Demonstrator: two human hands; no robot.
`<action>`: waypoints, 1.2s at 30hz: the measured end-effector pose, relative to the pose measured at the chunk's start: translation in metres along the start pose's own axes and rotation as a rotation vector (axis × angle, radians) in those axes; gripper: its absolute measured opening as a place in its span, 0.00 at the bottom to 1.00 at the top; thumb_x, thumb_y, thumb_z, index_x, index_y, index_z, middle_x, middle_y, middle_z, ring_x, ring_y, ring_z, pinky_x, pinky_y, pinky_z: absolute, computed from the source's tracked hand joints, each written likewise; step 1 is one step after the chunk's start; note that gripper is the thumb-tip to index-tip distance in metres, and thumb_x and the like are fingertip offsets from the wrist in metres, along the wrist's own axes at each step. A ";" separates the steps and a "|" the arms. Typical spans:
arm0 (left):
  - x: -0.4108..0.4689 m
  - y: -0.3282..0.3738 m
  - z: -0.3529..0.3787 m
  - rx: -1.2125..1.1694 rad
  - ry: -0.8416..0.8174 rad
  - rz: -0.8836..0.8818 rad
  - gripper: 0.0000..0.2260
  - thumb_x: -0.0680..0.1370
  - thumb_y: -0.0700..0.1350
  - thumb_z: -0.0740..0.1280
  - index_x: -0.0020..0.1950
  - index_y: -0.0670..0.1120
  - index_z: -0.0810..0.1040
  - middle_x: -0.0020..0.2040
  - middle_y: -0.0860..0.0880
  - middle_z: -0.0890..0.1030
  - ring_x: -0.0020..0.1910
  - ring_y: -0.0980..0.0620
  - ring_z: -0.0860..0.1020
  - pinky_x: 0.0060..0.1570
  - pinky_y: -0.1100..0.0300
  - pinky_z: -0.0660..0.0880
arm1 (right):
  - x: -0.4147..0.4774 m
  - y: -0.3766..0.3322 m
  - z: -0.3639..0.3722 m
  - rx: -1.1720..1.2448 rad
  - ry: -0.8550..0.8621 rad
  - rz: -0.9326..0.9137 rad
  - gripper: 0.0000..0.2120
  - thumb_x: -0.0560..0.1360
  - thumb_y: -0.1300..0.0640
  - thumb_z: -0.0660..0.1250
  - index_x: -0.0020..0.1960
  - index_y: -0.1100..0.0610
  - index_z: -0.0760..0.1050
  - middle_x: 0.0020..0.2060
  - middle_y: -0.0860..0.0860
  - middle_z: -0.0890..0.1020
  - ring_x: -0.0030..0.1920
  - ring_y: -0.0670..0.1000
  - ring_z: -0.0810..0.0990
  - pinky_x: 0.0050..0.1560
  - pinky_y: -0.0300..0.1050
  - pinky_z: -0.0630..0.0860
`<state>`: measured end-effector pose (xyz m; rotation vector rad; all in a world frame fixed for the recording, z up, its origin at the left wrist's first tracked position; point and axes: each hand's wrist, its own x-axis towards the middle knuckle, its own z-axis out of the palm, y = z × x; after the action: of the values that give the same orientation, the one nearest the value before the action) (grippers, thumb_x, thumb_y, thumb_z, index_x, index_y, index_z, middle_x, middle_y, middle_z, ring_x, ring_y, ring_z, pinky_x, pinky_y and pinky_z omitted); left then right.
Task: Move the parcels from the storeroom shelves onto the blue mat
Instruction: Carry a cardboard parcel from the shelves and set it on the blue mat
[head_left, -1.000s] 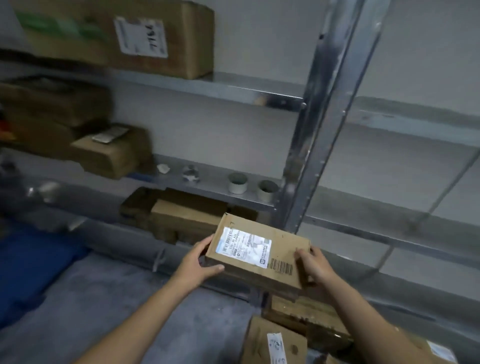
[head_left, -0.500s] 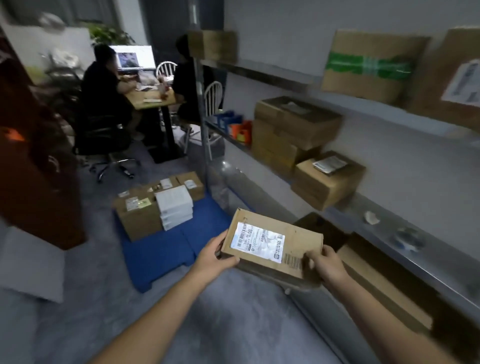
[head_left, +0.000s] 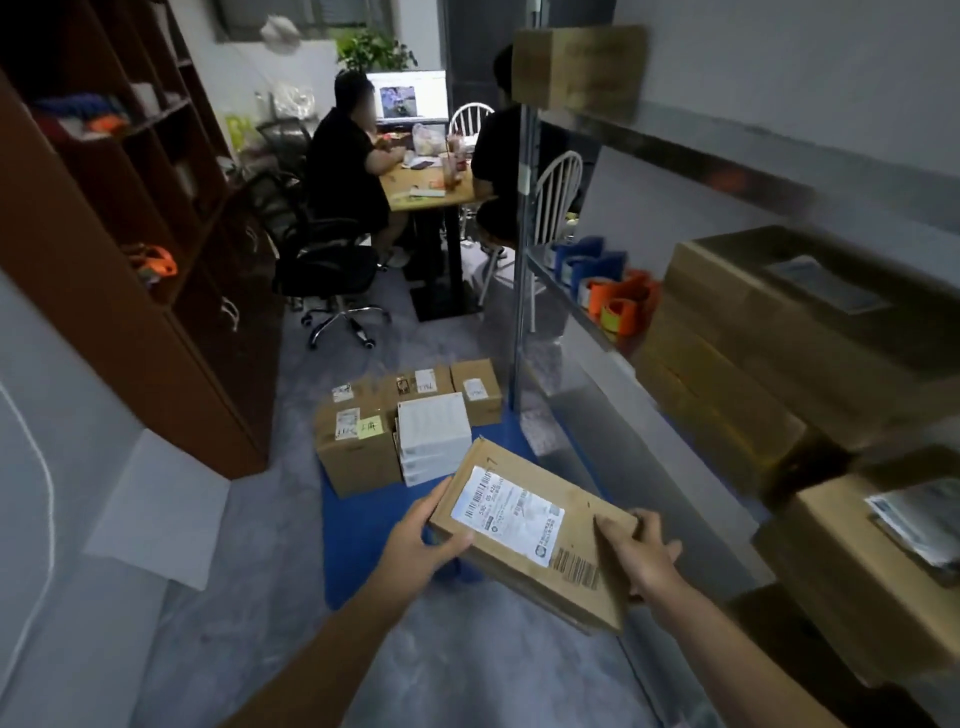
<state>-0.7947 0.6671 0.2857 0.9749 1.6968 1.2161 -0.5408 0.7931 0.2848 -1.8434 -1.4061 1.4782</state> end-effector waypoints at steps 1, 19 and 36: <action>0.020 0.005 0.001 0.022 0.018 0.010 0.33 0.70 0.46 0.77 0.71 0.60 0.67 0.66 0.60 0.74 0.66 0.60 0.71 0.65 0.55 0.72 | 0.019 -0.011 0.001 0.001 -0.026 0.005 0.24 0.73 0.41 0.67 0.63 0.45 0.62 0.64 0.54 0.61 0.58 0.59 0.70 0.52 0.60 0.78; 0.351 -0.012 0.046 -0.198 0.110 -0.283 0.23 0.83 0.45 0.60 0.77 0.56 0.61 0.56 0.54 0.80 0.53 0.57 0.78 0.56 0.57 0.75 | 0.257 -0.163 0.103 0.111 -0.144 -0.012 0.26 0.68 0.57 0.78 0.63 0.55 0.73 0.56 0.60 0.77 0.45 0.62 0.82 0.46 0.56 0.83; 0.609 -0.166 0.070 -0.063 0.020 -0.326 0.22 0.80 0.31 0.59 0.69 0.51 0.65 0.50 0.36 0.82 0.48 0.41 0.82 0.52 0.50 0.79 | 0.572 -0.066 0.213 0.093 -0.228 0.262 0.22 0.77 0.69 0.63 0.68 0.53 0.66 0.44 0.57 0.77 0.36 0.53 0.78 0.34 0.45 0.77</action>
<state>-0.9767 1.2066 0.0048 0.6191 1.7408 1.0577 -0.7938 1.2575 -0.0266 -1.9063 -1.2021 1.9015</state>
